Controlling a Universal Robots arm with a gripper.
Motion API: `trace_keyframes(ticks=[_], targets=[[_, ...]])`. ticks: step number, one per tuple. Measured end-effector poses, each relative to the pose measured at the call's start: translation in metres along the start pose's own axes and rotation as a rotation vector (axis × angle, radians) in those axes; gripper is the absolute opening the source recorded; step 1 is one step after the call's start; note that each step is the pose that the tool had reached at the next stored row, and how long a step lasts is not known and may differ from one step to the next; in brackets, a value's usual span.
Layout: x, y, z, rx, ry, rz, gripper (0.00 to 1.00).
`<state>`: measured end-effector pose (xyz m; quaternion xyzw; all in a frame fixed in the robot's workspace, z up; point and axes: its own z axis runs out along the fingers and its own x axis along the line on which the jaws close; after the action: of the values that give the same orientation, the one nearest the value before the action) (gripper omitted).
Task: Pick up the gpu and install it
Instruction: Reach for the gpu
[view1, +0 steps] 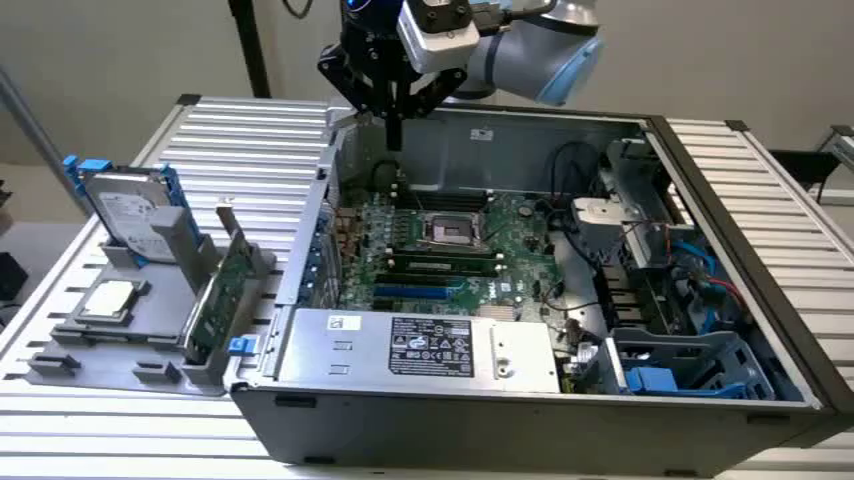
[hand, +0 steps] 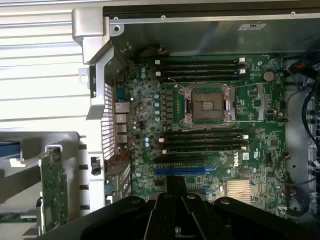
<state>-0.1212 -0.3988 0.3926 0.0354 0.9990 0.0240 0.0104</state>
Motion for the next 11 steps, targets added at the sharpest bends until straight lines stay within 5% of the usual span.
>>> trace_keyframes(ticks=[11], targets=[[0.0, 0.0, 0.0, 0.0, 0.0, 0.0, 0.11]])
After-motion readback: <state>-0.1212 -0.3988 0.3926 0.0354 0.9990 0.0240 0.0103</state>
